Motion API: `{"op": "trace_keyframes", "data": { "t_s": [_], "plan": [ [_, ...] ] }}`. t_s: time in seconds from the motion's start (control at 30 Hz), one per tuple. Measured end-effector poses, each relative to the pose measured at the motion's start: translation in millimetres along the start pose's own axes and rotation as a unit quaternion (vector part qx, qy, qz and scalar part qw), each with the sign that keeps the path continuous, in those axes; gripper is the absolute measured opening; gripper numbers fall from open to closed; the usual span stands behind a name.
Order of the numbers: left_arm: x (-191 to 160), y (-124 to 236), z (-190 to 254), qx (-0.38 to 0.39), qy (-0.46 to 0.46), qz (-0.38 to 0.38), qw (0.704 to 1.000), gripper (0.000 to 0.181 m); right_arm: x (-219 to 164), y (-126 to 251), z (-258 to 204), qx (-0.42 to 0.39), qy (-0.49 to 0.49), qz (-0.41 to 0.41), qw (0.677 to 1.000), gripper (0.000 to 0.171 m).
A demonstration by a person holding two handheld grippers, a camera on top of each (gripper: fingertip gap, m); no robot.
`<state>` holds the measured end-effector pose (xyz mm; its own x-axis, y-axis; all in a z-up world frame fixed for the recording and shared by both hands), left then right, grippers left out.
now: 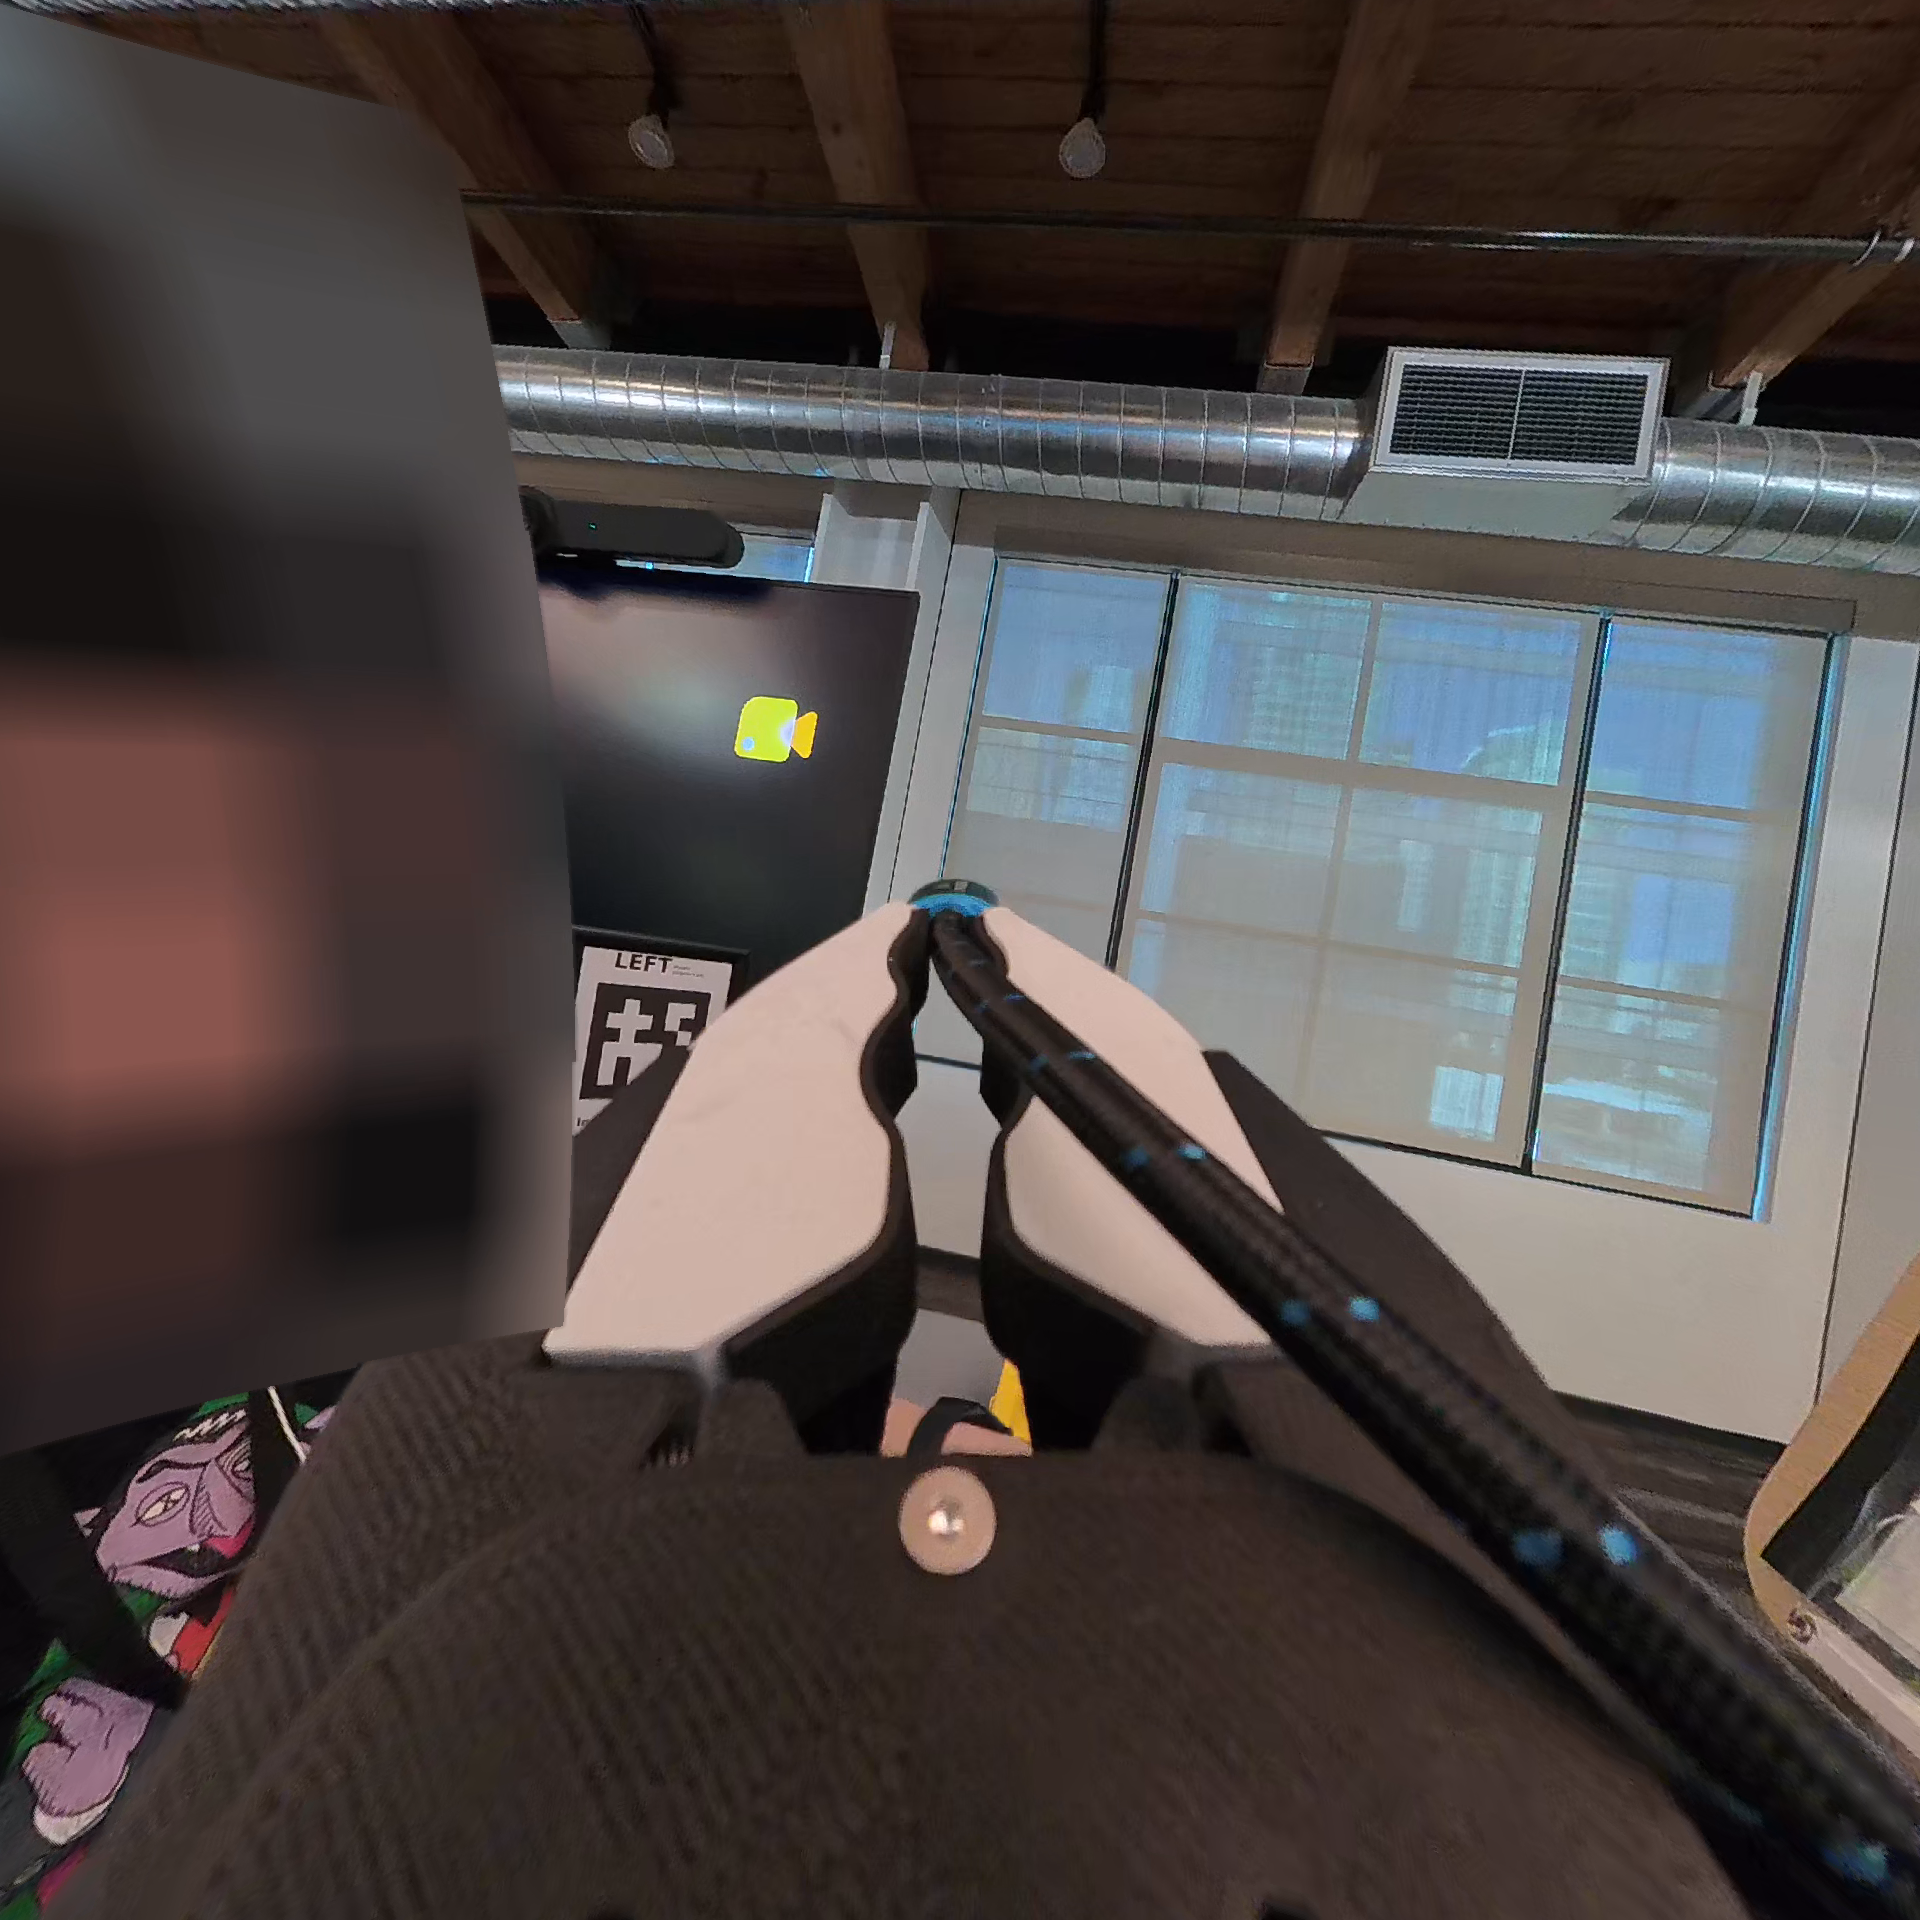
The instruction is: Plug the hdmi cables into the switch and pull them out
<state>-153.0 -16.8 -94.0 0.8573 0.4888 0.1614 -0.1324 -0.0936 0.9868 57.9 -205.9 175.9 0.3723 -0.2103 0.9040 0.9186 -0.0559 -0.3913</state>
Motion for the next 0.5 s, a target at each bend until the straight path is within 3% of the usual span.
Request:
{"op": "trace_keyframes", "data": {
  "t_s": [0.3, 0.5],
  "plan": [
    [7.2, 4.0, 4.9, -0.011, -0.055, -0.008, 0.998, 0.031, -2.7, -0.7, 1.6, -0.004, 0.0, -0.018, 1.0, 0.007],
    [10.6, 38.2, 14.6, -0.049, -0.083, 0.062, 0.993, 0.03, 0.6, 6.7, 4.0, -0.017, -0.001, -0.011, 1.0, 0.007]
  ]
}}
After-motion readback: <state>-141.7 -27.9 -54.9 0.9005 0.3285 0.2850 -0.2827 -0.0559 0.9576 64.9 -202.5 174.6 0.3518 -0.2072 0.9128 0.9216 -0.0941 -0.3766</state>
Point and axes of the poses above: each gripper's, where its closed fingertips meet, y back along the fingers, x out of its top, z = x × y across the jaws, the point moved 7 cm from there along y, back along the fingers, and after that the axes turned 12 degrees about -z, right-handed, at the moved point
